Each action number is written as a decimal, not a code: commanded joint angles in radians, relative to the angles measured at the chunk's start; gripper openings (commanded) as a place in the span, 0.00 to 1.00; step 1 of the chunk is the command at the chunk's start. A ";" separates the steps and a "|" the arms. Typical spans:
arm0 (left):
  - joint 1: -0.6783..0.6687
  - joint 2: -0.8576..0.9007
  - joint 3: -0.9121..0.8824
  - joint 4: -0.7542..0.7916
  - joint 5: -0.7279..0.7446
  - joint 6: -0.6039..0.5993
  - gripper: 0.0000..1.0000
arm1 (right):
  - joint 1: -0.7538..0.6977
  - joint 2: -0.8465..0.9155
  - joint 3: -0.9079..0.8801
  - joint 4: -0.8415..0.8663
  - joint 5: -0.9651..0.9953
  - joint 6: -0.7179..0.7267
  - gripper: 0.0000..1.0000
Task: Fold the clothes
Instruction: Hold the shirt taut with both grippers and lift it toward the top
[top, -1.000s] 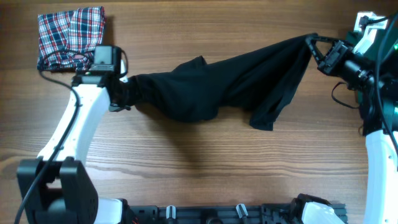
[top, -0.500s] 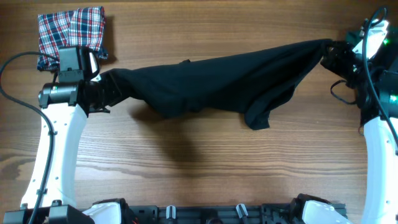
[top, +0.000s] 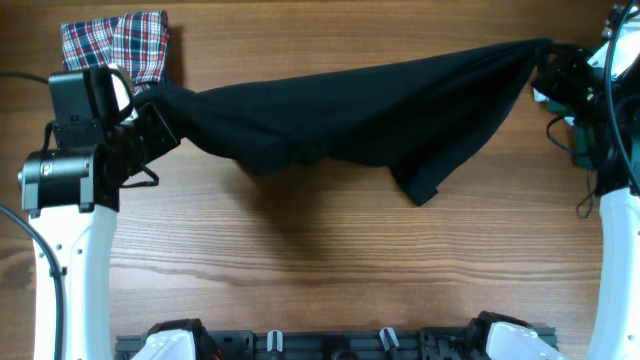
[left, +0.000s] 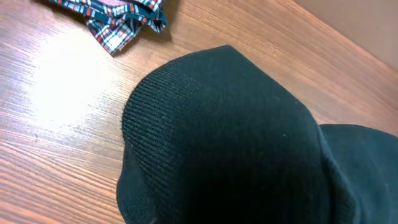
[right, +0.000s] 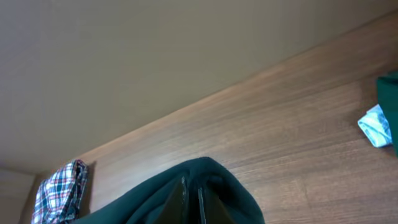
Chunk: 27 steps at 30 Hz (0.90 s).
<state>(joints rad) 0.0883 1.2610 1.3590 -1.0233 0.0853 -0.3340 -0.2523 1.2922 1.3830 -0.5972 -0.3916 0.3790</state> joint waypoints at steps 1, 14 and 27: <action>0.012 -0.033 0.017 -0.009 0.042 0.013 0.04 | -0.004 -0.021 0.024 0.005 0.006 -0.013 0.04; 0.012 -0.172 0.105 -0.038 0.041 0.013 0.04 | -0.004 -0.092 0.202 -0.111 0.006 -0.047 0.04; 0.012 -0.216 0.164 -0.089 0.050 0.013 0.04 | -0.004 -0.106 0.269 -0.158 0.000 -0.058 0.04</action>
<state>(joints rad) 0.0883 1.0660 1.4673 -1.0996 0.1261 -0.3340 -0.2523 1.2095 1.6184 -0.7547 -0.3916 0.3378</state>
